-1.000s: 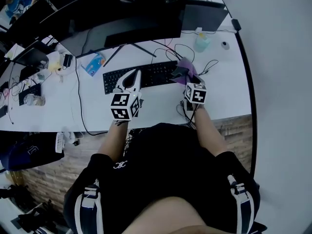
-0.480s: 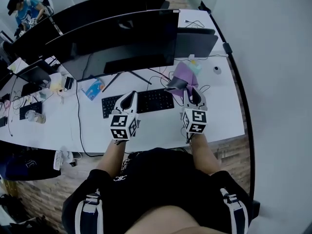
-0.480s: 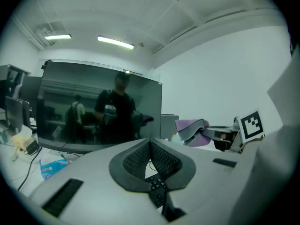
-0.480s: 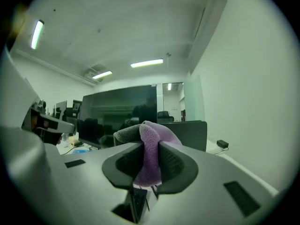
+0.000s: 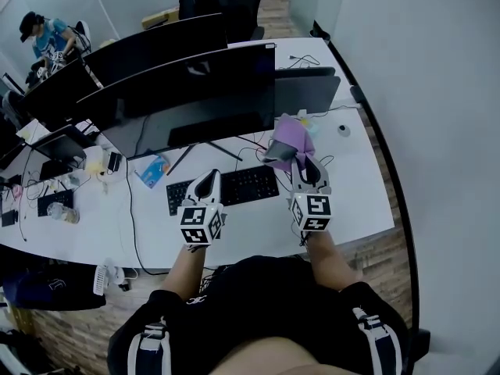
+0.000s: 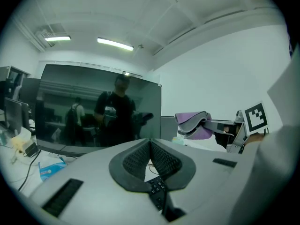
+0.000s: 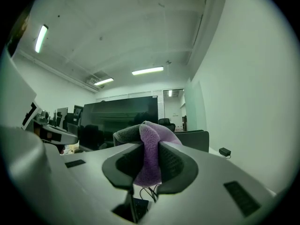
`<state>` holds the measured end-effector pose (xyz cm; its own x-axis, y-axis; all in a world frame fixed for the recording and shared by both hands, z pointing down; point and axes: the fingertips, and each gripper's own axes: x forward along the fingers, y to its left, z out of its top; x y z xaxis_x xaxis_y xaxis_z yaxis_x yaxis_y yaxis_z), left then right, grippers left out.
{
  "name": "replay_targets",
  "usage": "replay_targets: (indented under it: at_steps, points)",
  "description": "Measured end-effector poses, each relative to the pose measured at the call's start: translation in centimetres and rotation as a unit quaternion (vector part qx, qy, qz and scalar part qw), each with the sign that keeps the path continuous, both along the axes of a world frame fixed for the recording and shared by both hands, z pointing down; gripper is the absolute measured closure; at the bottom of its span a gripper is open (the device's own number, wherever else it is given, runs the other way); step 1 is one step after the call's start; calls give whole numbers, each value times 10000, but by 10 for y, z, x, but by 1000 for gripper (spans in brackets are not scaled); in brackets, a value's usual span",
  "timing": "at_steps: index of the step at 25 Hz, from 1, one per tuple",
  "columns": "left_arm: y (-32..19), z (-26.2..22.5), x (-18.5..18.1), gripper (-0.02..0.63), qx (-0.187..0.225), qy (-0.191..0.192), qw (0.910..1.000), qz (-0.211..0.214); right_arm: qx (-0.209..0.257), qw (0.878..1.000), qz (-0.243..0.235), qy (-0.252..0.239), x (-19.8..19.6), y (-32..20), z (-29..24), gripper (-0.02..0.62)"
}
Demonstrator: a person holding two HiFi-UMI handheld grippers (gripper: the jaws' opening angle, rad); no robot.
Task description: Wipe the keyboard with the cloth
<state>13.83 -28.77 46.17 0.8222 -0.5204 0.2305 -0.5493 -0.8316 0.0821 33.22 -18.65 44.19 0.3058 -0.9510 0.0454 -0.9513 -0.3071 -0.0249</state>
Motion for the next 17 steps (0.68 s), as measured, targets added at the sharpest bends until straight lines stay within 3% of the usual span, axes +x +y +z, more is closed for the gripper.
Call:
replay_targets:
  at_steps: [17]
  points:
    - [1,0,-3,592,63,-66,9999,62,3,10000,19,-54,-4,0,4,503]
